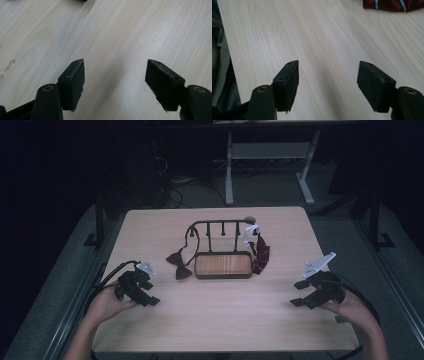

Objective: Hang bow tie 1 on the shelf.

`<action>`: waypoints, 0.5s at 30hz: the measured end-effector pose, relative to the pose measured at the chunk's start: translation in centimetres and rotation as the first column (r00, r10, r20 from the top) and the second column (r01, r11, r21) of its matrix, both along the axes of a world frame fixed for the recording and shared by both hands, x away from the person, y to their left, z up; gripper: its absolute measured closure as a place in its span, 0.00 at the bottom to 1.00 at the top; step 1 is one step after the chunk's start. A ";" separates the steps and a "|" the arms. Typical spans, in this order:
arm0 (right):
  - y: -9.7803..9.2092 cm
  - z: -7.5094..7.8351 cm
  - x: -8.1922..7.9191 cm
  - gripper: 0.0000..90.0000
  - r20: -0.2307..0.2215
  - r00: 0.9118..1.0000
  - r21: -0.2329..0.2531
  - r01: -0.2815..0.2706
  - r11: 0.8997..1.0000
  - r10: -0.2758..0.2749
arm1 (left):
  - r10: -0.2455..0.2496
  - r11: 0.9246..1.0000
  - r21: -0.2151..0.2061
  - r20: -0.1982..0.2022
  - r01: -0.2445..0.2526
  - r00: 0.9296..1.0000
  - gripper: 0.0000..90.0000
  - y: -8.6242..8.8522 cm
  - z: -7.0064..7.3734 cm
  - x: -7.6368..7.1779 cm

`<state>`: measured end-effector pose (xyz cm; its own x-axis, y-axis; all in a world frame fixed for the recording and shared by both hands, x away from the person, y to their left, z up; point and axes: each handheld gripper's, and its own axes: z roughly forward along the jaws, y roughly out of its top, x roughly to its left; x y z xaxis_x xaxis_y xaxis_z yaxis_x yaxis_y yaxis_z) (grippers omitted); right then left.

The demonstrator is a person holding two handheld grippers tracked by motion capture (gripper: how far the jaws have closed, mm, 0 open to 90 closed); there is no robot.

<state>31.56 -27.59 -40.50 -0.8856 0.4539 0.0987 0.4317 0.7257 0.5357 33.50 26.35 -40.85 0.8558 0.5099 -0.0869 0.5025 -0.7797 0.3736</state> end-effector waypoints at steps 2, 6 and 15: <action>0.0 0.0 0.0 0.37 0.001 1.000 -0.002 -0.001 1.000 0.001 | -0.003 1.000 -0.001 0.007 0.003 1.000 0.34 -0.1 -0.3 -0.2; 0.0 -0.1 -0.1 0.37 0.000 1.000 0.000 -0.001 1.000 0.001 | -0.002 1.000 -0.003 0.018 0.002 1.000 0.34 -0.4 -0.7 -0.6; -0.1 -0.2 -0.2 0.37 -0.008 1.000 0.005 0.005 1.000 -0.005 | 0.006 1.000 -0.030 0.050 -0.005 0.999 0.33 -0.5 -1.1 -1.7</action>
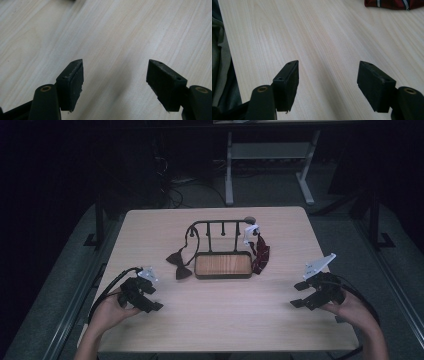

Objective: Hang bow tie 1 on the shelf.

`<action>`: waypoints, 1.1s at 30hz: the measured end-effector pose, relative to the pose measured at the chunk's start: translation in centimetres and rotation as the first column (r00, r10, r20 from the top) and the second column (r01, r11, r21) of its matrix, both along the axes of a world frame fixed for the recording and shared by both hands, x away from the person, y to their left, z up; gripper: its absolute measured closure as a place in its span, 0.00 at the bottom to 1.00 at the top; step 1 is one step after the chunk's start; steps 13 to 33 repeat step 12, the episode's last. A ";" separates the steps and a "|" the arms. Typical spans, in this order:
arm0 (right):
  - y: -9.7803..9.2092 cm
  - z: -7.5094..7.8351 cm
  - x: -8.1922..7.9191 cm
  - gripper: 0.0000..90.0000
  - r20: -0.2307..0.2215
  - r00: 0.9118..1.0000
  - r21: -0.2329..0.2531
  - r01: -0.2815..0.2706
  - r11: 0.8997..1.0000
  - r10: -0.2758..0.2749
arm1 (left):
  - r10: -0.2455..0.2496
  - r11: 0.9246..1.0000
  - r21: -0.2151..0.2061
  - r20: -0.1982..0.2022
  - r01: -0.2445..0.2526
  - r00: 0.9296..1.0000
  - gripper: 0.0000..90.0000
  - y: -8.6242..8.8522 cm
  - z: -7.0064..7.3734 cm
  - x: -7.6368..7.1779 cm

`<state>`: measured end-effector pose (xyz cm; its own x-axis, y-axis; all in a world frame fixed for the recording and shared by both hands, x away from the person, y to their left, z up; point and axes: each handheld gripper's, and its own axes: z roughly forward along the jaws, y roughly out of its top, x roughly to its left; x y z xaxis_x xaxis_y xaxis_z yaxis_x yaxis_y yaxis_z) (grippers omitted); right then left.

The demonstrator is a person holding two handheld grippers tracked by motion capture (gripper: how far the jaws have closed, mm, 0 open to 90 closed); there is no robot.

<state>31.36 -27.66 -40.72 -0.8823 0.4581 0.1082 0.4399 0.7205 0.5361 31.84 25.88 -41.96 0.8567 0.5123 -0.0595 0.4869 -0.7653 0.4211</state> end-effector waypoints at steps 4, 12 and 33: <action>-0.1 -0.1 -0.1 0.37 0.002 1.000 0.004 0.000 1.000 0.000 | 0.010 1.000 -0.014 0.010 -0.010 1.000 0.32 0.0 0.0 -0.6; 0.2 -0.2 -0.2 0.37 0.006 1.000 0.005 -0.008 1.000 0.008 | 0.032 0.998 -0.046 0.013 -0.032 0.999 0.31 0.4 -0.4 -1.3; 0.2 -0.2 -0.2 0.37 0.006 1.000 0.005 -0.008 1.000 0.008 | 0.032 0.998 -0.046 0.013 -0.032 0.999 0.31 0.4 -0.4 -1.3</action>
